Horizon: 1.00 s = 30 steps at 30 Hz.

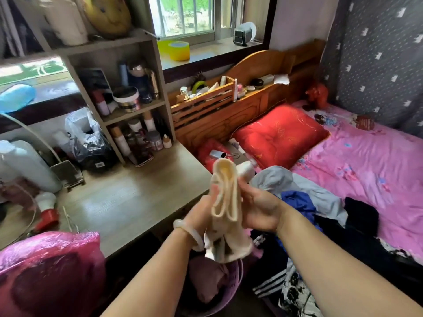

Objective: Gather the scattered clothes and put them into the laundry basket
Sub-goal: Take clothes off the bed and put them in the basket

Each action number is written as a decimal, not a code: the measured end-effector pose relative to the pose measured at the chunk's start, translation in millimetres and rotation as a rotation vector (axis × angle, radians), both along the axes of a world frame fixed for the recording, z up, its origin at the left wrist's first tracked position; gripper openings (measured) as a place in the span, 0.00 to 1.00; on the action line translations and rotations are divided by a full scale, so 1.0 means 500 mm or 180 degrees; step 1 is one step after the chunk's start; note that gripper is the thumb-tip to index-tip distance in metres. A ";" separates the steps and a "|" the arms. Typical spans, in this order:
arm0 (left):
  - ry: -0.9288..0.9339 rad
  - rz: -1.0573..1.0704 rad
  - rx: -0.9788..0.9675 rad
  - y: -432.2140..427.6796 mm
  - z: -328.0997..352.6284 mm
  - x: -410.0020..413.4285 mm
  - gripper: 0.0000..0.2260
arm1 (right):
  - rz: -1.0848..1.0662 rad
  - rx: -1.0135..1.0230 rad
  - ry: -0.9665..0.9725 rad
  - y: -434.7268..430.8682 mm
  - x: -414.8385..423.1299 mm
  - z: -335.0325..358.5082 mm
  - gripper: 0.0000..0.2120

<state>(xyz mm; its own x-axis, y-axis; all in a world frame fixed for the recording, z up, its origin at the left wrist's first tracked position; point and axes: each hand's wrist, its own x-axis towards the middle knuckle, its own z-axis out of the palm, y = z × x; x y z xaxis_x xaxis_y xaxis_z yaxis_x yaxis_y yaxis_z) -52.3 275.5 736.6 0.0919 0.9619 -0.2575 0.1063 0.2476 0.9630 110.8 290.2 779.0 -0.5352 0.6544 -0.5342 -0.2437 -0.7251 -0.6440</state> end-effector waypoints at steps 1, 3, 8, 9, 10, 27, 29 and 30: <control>0.0780 -0.0185 0.0373 -0.029 0.034 0.022 0.36 | 0.0119 -0.0056 0.0374 -0.001 -0.011 -0.003 0.39; 0.1610 -0.0364 0.0490 -0.027 -0.003 0.049 0.33 | 0.0114 -0.0288 0.0746 -0.005 -0.023 -0.010 0.39; 0.0716 -0.0251 0.0317 -0.050 -0.016 0.022 0.18 | -0.0395 -0.0152 0.0126 -0.019 -0.005 -0.072 0.17; 0.0506 0.0039 0.0337 -0.049 -0.023 0.006 0.12 | -0.0515 -0.0168 0.0183 -0.021 -0.002 -0.078 0.16; 0.0543 0.0440 0.0185 -0.046 -0.029 -0.010 0.12 | -0.0657 -0.0184 0.0256 -0.018 0.000 -0.085 0.14; -0.0814 0.2033 -0.2160 -0.067 -0.137 -0.103 0.07 | -0.1432 -0.1082 -0.0316 -0.047 -0.009 -0.258 0.14; -0.0657 0.2129 -0.2159 -0.059 -0.165 -0.121 0.11 | -0.1401 -0.1106 -0.0498 -0.065 -0.028 -0.290 0.12; -0.0542 0.2166 -0.2141 -0.057 -0.174 -0.132 0.14 | -0.1382 -0.1127 -0.0553 -0.078 -0.037 -0.305 0.12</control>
